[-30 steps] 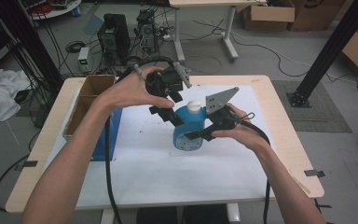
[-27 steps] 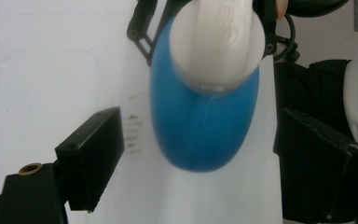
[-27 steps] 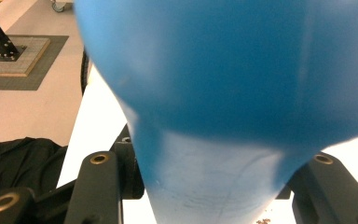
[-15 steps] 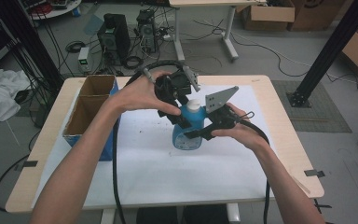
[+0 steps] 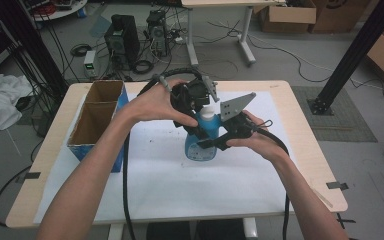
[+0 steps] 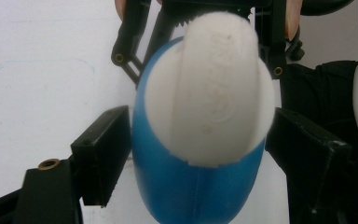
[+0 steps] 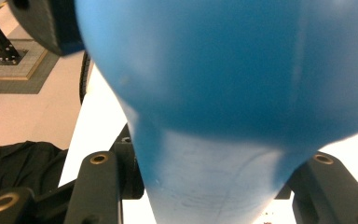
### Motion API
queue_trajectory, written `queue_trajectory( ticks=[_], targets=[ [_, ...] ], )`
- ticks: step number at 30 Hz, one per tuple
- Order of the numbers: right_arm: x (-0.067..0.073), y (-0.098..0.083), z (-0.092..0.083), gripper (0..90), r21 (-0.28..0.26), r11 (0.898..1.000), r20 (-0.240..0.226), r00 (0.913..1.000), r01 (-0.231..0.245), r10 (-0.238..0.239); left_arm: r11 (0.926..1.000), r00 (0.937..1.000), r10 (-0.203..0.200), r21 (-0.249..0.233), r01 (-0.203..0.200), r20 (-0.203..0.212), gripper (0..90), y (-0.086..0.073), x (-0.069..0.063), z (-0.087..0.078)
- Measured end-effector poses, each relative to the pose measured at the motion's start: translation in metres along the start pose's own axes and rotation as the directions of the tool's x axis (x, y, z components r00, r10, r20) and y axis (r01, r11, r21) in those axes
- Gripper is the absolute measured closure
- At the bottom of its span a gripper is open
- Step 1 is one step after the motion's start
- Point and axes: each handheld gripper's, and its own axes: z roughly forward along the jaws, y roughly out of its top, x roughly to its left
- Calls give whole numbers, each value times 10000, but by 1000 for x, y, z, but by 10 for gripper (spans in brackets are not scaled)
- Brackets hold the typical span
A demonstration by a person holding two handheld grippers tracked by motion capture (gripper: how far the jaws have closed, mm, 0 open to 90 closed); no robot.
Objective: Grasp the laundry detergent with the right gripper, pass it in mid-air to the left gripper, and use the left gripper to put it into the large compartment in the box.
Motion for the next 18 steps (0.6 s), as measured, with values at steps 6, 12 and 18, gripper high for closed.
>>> queue_trajectory(
  ticks=[6,12,18],
  targets=[
    [0,0,1,460,18,10000,3,10000,17,-17,10000,10000,-44,-52,44,-34,291,1,-1,2],
    [1,-1,3,460,45,10000,-30,10000,6,-6,9999,9999,-114,4,114,1,296,0,-1,5],
    [0,-2,4,460,52,10000,-33,10000,-20,20,9999,9999,-120,38,120,-4,315,0,-1,5]
  ],
)
